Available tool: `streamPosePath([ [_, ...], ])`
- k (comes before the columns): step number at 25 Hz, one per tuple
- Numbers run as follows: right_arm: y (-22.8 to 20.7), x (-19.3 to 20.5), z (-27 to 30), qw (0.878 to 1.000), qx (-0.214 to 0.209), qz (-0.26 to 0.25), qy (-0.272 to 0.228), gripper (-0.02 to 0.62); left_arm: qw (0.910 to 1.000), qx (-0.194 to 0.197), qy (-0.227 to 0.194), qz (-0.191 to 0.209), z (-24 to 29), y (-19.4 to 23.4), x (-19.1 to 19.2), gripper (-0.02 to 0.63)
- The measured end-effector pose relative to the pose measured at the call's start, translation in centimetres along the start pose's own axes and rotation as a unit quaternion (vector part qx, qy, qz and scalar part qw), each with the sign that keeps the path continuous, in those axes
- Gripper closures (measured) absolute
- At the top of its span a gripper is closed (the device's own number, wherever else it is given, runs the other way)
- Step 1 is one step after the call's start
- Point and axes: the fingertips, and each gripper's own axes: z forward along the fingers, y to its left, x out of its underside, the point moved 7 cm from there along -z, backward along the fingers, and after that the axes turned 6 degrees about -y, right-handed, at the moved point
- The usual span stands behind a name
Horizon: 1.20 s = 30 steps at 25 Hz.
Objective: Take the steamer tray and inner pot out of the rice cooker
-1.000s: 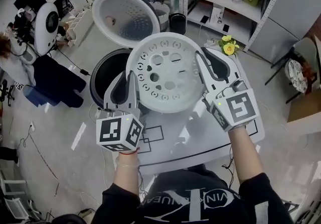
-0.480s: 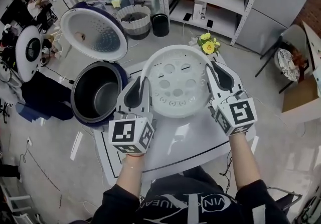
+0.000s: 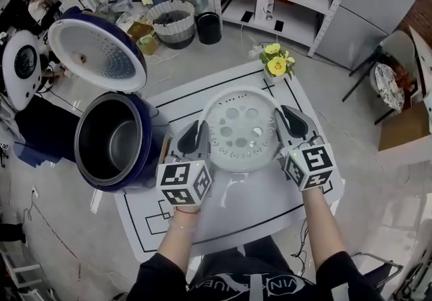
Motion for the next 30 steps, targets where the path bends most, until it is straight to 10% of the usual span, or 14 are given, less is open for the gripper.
streamPosePath([
  [18,-3.0,9.8,7.5,0.988,0.018,0.001,0.156,0.543,0.9885,-0.040,0.141,-0.039,7.8,3.9,8.7,0.557],
  [26,-3.3,10.8,8.5,0.987,0.019,0.001,0.157,0.541,0.9908,-0.033,0.130,-0.020,8.8,4.2,9.1,0.554],
  [30,-2.9,10.6,8.3,0.988,0.011,-0.004,0.153,0.455,0.9943,-0.023,0.102,-0.019,8.4,3.8,8.8,0.423],
])
